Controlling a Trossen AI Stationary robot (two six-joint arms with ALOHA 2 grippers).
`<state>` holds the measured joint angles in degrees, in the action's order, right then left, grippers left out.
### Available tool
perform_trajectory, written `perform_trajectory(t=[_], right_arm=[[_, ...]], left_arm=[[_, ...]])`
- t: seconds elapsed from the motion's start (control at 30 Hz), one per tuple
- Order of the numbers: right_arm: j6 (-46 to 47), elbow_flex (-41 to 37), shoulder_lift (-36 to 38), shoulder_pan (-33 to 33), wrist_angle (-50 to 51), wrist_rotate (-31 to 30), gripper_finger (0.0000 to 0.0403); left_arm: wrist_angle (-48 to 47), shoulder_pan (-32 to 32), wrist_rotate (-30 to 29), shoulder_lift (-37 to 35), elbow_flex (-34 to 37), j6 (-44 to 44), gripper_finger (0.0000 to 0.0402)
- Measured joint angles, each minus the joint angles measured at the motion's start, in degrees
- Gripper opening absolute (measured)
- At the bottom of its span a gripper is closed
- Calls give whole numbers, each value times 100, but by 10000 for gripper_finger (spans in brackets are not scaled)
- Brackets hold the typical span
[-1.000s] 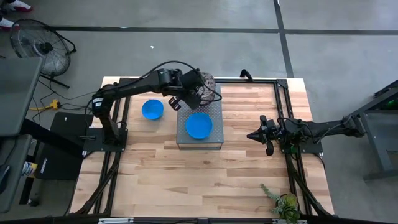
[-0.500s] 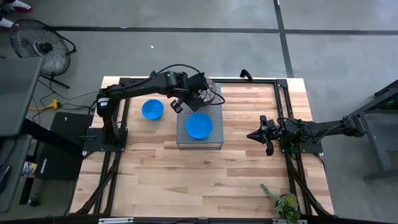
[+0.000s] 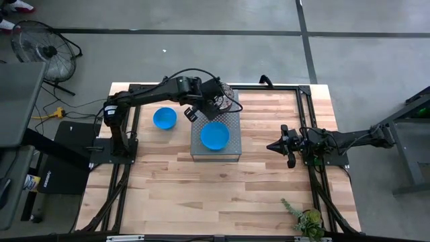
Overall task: Pick & Place Mini bowls
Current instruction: Stack the white patterned bowl on the white patterned bowls on the shelf
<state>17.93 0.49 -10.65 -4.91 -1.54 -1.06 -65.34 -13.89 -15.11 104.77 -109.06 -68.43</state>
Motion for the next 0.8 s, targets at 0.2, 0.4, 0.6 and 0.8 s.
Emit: perform_trajectory(t=[0.2, 0.4, 0.6, 0.8], right_arm=[[0, 0, 2, 0, 0, 0, 0], [0, 0, 2, -1, -1, 0, 0], [0, 2, 1, -2, -2, 0, 0], [0, 0, 2, -1, -2, 0, 0]], left_arm=[[-54, 0, 107, 0, 0, 20, 4], [-105, 0, 123, 2, 0, 25, 4], [-147, 0, 144, 2, 0, 22, 8], [-214, -2, 193, 2, 0, 92, 9]])
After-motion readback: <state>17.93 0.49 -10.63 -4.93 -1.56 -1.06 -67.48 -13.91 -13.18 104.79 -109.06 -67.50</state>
